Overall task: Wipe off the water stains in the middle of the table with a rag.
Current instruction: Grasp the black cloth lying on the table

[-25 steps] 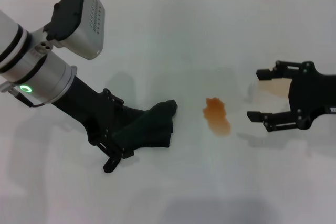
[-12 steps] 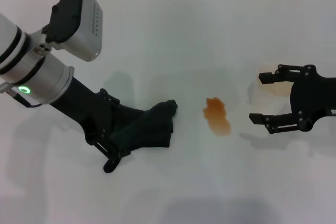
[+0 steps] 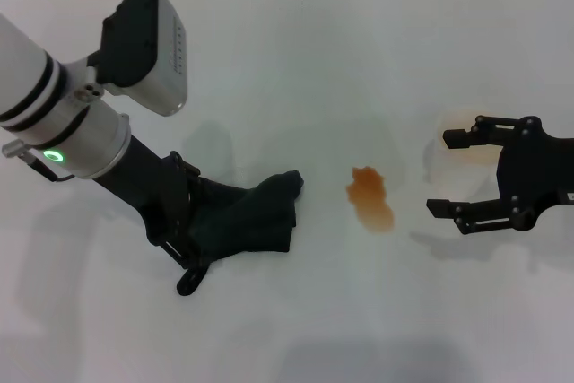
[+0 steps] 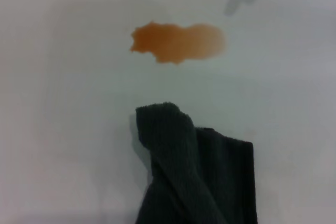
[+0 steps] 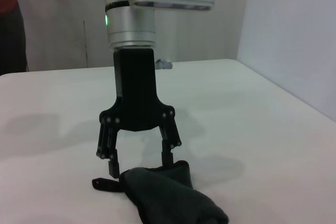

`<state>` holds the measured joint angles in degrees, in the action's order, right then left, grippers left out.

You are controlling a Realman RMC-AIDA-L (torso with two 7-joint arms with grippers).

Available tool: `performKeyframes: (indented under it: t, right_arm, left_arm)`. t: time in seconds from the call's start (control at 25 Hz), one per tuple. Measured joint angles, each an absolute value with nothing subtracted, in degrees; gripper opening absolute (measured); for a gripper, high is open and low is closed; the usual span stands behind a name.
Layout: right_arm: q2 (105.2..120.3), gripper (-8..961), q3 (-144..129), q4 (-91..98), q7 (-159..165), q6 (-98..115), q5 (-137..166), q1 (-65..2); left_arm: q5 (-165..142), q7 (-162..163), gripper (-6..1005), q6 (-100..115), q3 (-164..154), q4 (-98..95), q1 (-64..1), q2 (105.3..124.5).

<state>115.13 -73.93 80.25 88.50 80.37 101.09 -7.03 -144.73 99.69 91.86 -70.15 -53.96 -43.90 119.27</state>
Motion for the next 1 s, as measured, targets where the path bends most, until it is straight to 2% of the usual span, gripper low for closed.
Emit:
performKeyframes:
  t: [1.0]
  right_arm:
    - [115.13, 858, -73.7, 80.3, 88.7, 80.3, 101.0, -6.9]
  left_arm:
    - [-142.5, 99.8, 717, 86.8, -75.2, -52.4, -44.9, 119.44]
